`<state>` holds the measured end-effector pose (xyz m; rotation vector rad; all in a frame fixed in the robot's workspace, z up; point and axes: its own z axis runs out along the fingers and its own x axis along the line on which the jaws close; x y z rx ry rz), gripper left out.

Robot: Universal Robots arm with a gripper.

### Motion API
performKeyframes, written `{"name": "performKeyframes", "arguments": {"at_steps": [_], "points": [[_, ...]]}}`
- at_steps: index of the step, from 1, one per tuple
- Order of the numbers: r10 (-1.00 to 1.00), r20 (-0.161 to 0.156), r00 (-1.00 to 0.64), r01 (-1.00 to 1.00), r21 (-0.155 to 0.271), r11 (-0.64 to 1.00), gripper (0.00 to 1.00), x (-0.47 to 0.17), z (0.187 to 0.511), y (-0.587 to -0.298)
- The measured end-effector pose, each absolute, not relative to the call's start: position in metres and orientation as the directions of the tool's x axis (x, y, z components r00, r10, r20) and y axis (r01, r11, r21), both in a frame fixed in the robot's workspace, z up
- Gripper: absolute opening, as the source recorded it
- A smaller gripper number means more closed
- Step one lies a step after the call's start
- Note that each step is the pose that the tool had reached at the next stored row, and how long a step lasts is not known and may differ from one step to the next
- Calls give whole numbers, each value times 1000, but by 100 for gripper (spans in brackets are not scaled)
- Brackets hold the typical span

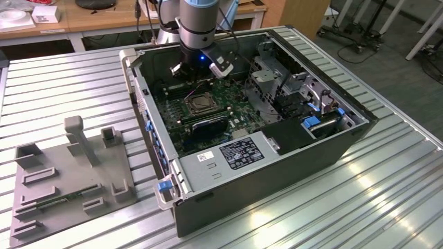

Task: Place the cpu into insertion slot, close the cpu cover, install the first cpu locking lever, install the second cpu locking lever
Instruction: 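Install the first cpu locking lever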

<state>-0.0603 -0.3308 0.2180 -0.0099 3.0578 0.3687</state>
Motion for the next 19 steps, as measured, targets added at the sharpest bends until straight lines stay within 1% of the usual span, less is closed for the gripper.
{"name": "performKeyframes", "arguments": {"at_steps": [19], "points": [[1, -62, -998, -14, 237, 971, 11, -56, 212, -331]]}}
